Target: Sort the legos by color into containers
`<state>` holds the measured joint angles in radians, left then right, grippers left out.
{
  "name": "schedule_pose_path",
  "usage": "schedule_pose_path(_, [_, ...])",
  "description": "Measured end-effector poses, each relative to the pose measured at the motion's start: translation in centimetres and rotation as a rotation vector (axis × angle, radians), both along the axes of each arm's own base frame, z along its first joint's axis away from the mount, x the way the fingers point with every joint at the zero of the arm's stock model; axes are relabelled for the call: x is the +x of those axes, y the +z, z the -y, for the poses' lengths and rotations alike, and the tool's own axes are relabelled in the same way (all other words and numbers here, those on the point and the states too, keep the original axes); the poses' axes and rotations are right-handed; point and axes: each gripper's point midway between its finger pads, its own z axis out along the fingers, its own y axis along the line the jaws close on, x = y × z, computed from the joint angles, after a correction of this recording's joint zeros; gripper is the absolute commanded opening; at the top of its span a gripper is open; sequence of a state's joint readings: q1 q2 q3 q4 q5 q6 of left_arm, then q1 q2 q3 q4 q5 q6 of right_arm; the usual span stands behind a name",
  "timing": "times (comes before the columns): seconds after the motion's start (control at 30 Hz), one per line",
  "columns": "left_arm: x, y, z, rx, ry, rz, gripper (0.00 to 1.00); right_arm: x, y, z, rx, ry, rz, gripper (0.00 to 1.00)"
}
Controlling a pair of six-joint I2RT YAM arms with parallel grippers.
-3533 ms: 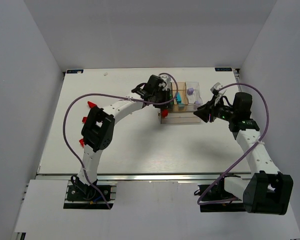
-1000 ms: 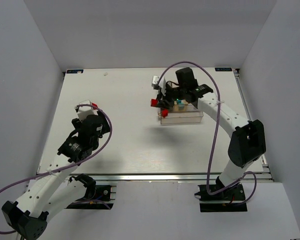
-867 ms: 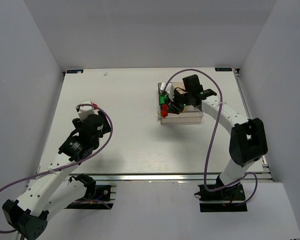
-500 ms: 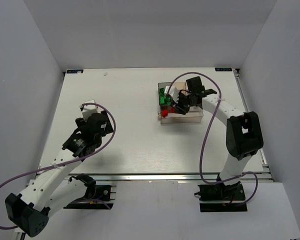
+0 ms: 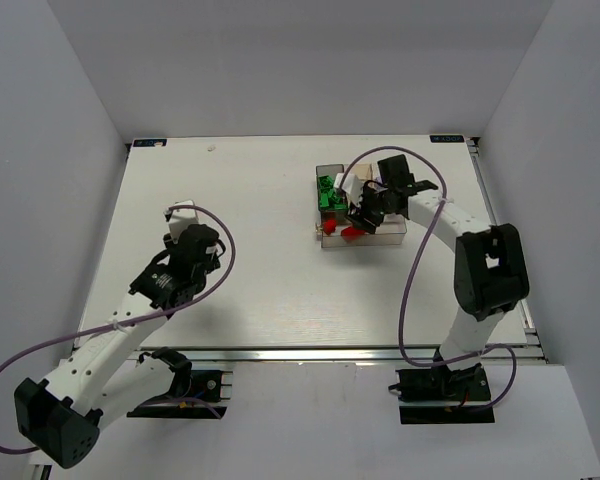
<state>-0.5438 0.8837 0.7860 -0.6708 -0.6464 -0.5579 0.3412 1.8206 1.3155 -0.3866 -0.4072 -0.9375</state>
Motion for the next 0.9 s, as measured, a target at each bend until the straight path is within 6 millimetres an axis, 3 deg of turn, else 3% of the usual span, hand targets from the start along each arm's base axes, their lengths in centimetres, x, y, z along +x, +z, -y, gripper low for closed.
schedule_pose_path(0.03, [0.1, -0.2, 0.0, 0.001, 0.002, -0.007, 0.33, -0.3, 0.5, 0.2, 0.012, -0.007, 0.002, 0.61])
schedule_pose_path(0.13, [0.5, -1.2, 0.0, 0.008, 0.007, -0.045, 0.09, -1.5, 3.2, 0.6, 0.071, -0.038, 0.030, 0.55])
schedule_pose_path(0.17, [0.7, -1.7, -0.1, 0.009, 0.012, -0.064, 0.06, -1.9, 4.4, 0.7, 0.098, -0.047, 0.048, 0.52])
schedule_pose_path(0.2, [0.9, -2.3, -0.3, 0.014, 0.019, -0.087, 0.06, -2.3, 6.0, 0.8, 0.141, -0.074, 0.078, 0.34])
schedule_pose_path(0.23, [1.1, -3.0, -0.5, 0.018, 0.027, -0.113, 0.06, -3.0, 7.3, 0.9, 0.175, -0.092, 0.106, 0.31])
schedule_pose_path(0.27, [1.4, -3.8, -0.8, 0.014, 0.038, -0.141, 0.08, -3.9, 9.0, 1.1, 0.231, -0.132, 0.128, 0.39])
schedule_pose_path(0.3, [1.6, -4.5, -1.1, 0.013, 0.052, -0.169, 0.15, -4.6, 10.5, 1.3, 0.282, -0.168, 0.142, 0.64])
schedule_pose_path(0.33, [1.9, -5.5, -1.4, 0.007, 0.067, -0.204, 0.25, -5.4, 12.2, 1.4, 0.354, -0.216, 0.158, 0.70])
schedule_pose_path(0.37, [2.2, -6.4, -1.9, -0.005, 0.087, -0.239, 0.56, -6.2, 13.7, 1.5, 0.413, -0.245, 0.175, 0.73])
schedule_pose_path(0.4, [2.6, -7.2, -2.1, -0.025, 0.105, -0.267, 0.69, -7.2, 15.1, 1.6, 0.470, -0.261, 0.184, 0.81])
schedule_pose_path(0.47, [3.0, -8.9, -3.5, -0.052, 0.161, -0.326, 0.84, -9.2, 17.1, 1.2, 0.563, -0.251, 0.165, 0.89])
schedule_pose_path(0.6, [4.3, -11.2, -5.5, -0.143, 0.277, -0.395, 0.88, -12.3, 18.4, -0.1, 0.667, -0.181, 0.044, 0.89])
schedule_pose_path(0.77, [7.2, -13.2, -6.4, -0.249, 0.397, -0.439, 0.88, -14.4, 16.3, -0.2, 0.680, -0.183, -0.067, 0.89])
schedule_pose_path(0.9, [9.9, -14.2, -6.7, -0.306, 0.455, -0.438, 0.88, -15.1, 16.2, 0.4, 0.686, -0.196, -0.057, 0.89])
